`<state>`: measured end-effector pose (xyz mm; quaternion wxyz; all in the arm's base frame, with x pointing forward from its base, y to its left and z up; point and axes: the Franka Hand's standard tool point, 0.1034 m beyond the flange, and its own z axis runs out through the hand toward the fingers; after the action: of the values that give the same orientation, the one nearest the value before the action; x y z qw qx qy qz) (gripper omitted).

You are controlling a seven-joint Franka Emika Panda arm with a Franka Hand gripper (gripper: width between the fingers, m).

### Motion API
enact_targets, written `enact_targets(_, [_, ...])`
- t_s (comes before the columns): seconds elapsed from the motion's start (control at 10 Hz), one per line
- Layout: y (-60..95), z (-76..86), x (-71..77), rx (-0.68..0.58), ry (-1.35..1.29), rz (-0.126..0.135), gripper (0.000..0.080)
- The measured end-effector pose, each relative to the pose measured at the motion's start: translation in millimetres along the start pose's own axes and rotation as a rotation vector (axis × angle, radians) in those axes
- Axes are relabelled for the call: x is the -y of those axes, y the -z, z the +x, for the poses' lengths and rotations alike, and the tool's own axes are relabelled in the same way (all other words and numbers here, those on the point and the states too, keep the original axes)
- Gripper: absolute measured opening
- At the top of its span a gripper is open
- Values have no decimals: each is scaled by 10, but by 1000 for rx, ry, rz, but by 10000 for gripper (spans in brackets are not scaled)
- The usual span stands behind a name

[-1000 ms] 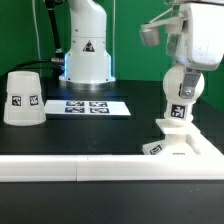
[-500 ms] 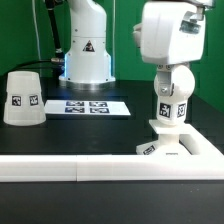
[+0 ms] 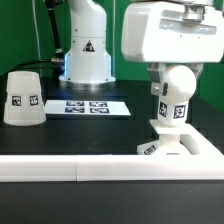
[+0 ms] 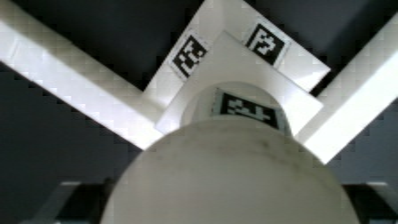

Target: Assemble lamp

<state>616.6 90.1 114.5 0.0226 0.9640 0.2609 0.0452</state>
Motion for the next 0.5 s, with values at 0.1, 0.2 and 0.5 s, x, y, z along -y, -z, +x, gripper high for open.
enact_targets(0.1, [1, -3, -8, -2, -84, 0, 577])
enact_targets(0.2, [1, -12, -15, -13, -172, -2, 577])
enact_targets(0.5, [6, -18, 50, -62, -500, -1, 577])
